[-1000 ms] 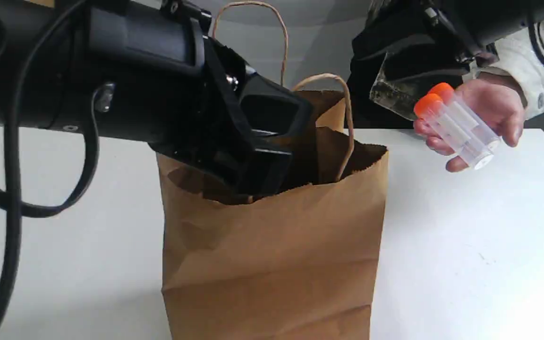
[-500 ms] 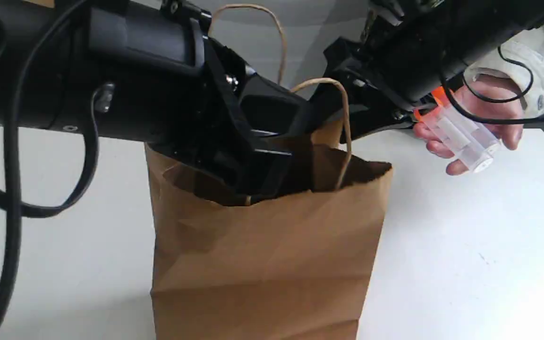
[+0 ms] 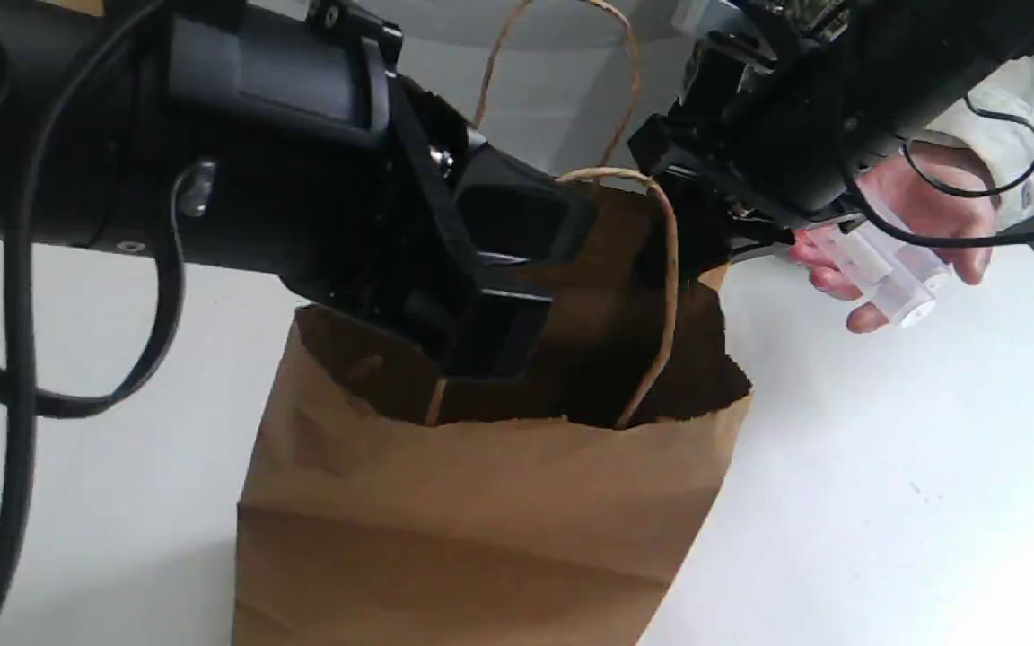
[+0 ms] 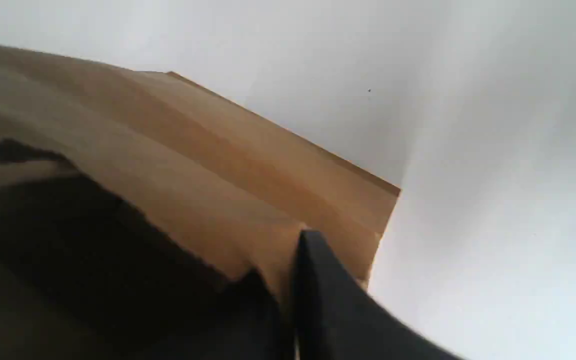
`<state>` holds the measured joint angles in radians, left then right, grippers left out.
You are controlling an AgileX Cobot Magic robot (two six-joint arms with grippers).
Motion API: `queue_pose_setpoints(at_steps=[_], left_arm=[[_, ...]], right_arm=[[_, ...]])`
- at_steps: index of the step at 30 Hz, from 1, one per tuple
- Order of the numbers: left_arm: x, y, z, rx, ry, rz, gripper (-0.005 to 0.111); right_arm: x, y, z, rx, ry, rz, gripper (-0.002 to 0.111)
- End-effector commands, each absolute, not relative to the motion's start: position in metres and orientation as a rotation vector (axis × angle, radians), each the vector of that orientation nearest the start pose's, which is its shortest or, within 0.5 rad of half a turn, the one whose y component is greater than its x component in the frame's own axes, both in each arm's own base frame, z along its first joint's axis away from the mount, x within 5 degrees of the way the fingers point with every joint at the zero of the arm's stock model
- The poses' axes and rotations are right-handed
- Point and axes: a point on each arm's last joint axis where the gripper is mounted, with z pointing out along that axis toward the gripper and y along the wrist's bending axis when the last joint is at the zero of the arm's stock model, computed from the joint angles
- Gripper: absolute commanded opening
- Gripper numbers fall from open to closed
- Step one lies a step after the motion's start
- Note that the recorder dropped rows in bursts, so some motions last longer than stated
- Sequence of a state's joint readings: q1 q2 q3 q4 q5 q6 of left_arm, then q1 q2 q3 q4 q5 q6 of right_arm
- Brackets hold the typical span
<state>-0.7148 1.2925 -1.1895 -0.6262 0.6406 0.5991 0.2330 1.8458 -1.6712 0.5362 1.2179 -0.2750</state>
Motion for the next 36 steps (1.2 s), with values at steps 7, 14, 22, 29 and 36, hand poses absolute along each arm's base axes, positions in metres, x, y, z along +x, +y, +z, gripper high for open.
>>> queue_pose_setpoints(at_steps=[7,14,22,29,36], left_arm=[[0.22,-0.229,0.425,0.974,2.023,-0.716,0.0],[0.265,-0.258,0.421,1.038,2.151,-0.563,0.0],[0.308,-0.279,0.412,1.041,2.188,-0.532,0.0],[0.312,-0.279,0.419,1.011,2.154,-0.523,0.0],[0.312,-0.279,0.419,1.01,2.152,-0.523,0.0]], right_arm=[[0.375,0.131,0.299,-0.528,2.758,0.719,0.0],[0.386,0.134,0.271,-0.498,2.835,0.729,0.0],[0.394,0.133,0.245,-0.501,2.905,0.687,0.0],[0.399,0.117,0.245,-0.434,2.903,0.698,0.0],[0.403,0.109,0.247,-0.38,2.887,0.752,0.0]])
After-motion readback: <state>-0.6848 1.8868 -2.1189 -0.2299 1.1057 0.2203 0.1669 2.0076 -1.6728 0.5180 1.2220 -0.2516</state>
